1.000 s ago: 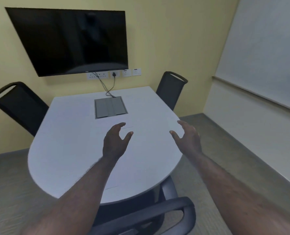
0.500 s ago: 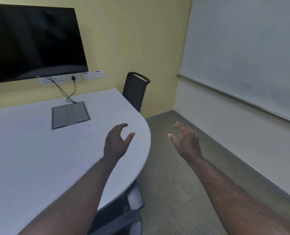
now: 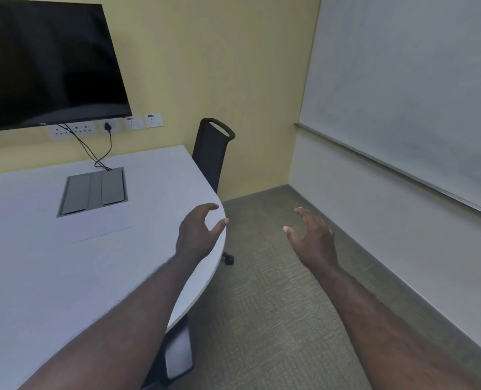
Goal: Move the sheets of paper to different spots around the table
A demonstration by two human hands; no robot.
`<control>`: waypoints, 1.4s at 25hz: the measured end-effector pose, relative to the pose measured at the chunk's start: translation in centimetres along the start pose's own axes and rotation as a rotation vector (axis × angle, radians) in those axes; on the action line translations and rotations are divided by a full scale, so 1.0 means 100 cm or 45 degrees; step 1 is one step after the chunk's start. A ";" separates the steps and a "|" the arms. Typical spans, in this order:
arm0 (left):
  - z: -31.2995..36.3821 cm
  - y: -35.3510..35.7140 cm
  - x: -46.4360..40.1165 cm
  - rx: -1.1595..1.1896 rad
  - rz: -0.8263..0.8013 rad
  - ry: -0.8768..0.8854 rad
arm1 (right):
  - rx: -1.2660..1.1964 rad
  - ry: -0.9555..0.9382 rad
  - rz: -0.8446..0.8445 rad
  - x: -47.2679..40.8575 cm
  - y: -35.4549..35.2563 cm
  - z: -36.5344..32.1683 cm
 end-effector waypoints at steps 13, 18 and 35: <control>-0.046 0.088 -0.130 0.031 0.057 -0.083 | -0.018 -0.034 -0.068 -0.147 0.077 0.056; -0.081 0.105 -0.198 -0.002 0.089 -0.128 | -0.029 -0.042 -0.131 -0.219 0.126 0.060; -0.156 0.165 -0.384 -0.154 0.320 -0.403 | -0.116 -0.377 -0.342 -0.460 0.275 0.077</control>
Point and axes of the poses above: each hand's wrist, its own x-axis away from the middle knuckle, its own y-axis out of the palm, z = x × y, the point moved 2 cm from there along -x, towards the middle knuckle
